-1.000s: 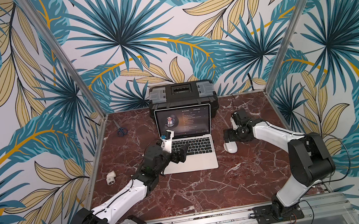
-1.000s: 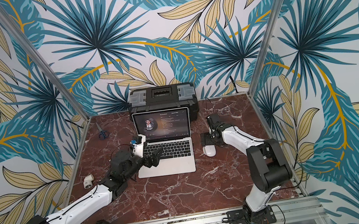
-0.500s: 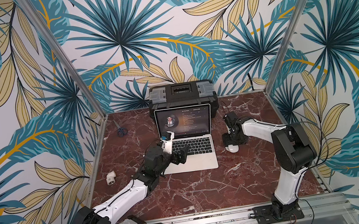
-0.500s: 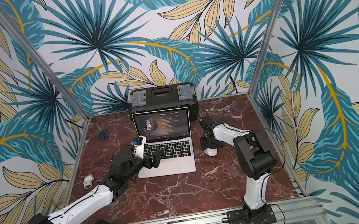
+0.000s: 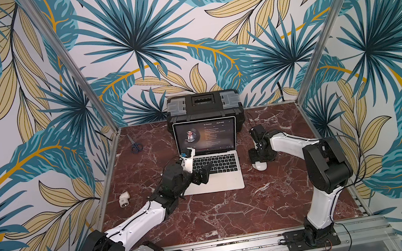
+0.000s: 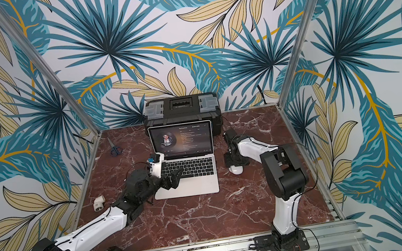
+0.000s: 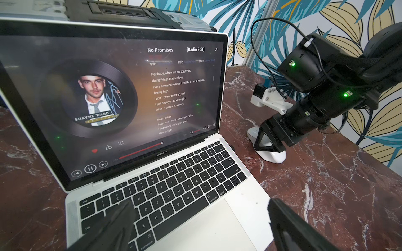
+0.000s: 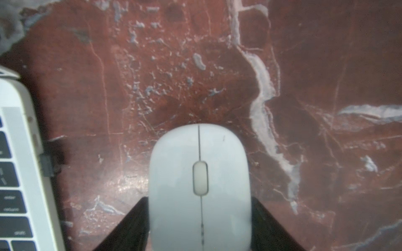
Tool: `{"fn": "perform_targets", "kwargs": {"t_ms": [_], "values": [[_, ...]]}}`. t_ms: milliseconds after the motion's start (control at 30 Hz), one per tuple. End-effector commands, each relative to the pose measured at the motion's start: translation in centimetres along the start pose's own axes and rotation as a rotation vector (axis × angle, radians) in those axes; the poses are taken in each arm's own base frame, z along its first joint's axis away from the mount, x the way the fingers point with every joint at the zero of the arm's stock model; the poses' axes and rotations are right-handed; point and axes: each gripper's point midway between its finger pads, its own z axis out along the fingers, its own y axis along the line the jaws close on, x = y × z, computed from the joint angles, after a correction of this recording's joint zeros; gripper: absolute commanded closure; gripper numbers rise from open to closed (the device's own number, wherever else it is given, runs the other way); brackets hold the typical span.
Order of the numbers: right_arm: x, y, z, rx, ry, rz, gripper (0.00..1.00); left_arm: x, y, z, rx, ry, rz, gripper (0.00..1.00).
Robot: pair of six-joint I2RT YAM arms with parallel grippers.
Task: Remove the wireless mouse receiver from the laptop
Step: Pick up the mouse from the center of the board.
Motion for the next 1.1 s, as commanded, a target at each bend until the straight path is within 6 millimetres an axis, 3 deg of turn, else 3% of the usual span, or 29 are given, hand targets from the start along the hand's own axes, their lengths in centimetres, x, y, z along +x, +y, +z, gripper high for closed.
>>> {"fn": "perform_targets", "kwargs": {"t_ms": [0,167,300,433,500,600,667,733,933,1067], "values": [[1.8,-0.1,0.8,0.025,0.078,-0.013,0.31,0.1,0.3,0.0,-0.015,-0.005,0.002,0.0],[2.1,-0.5,0.6,0.045,0.079,-0.029,0.51,-0.2,0.4,-0.1,-0.028,-0.008,0.01,0.0],[1.4,-0.4,-1.1,0.022,0.036,-0.034,0.54,-0.9,0.7,-0.5,-0.055,-0.019,0.045,0.0],[-0.1,0.9,-4.4,-0.077,-0.039,-0.031,0.55,-1.9,1.3,-1.1,-0.097,-0.038,0.111,0.0],[-0.7,2.7,-6.6,-0.199,-0.072,-0.047,0.55,-2.5,0.7,-1.5,-0.072,-0.065,0.168,0.0],[-0.5,8.1,-11.3,-0.548,-0.069,-0.116,0.55,-3.0,-1.0,-2.3,0.026,-0.149,0.309,0.0],[0.4,12.1,-15.4,-0.85,-0.02,-0.148,0.55,-3.3,-2.0,-3.0,0.1,-0.216,0.378,0.0],[1.1,14.5,-18.8,-1.061,0.013,-0.163,0.56,-4.3,-3.1,-4.0,0.202,-0.276,0.403,0.0],[3.1,17.5,-24.7,-1.314,0.04,-0.27,0.55,-5.6,-6.8,-5.5,0.47,-0.324,0.482,0.0],[4.7,18.5,-25.9,-1.382,0.078,-0.322,0.54,-5.8,-8.5,-6.5,0.578,-0.342,0.5,0.0]]}}
